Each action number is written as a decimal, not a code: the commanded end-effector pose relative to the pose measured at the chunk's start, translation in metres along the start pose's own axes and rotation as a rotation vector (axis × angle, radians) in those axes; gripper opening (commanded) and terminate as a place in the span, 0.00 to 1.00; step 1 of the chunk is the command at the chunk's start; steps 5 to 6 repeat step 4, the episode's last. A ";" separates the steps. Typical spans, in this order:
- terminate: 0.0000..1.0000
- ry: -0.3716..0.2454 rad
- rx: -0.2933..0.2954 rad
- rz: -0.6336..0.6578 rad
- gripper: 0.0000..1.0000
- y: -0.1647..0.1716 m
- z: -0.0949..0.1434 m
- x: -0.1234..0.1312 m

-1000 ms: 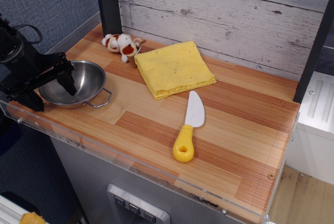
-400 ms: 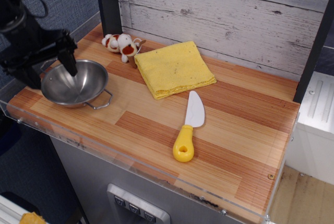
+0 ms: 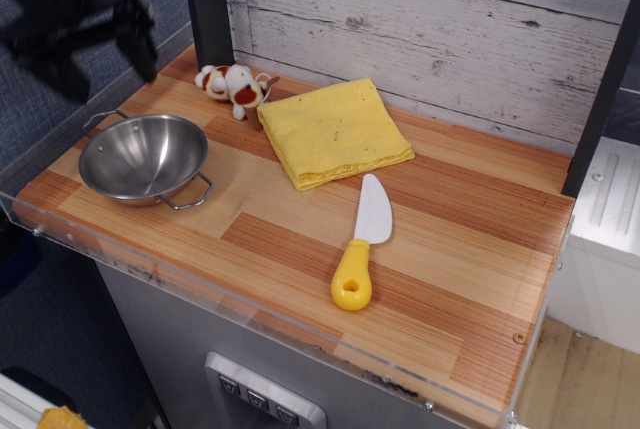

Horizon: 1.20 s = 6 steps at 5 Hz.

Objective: Move the pot to the left of the knife.

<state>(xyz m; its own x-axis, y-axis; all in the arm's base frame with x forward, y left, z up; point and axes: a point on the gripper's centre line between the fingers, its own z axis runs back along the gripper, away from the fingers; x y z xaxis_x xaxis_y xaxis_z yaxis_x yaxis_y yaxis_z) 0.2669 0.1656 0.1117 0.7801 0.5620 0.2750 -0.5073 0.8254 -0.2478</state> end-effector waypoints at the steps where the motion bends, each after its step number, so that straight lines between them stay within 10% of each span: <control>1: 0.00 -0.102 -0.016 -0.173 1.00 -0.050 0.057 0.026; 3: 0.00 -0.112 -0.019 -0.200 1.00 -0.060 0.069 0.029; 4: 1.00 -0.112 -0.019 -0.200 1.00 -0.060 0.069 0.029; 6: 1.00 -0.112 -0.019 -0.200 1.00 -0.060 0.069 0.029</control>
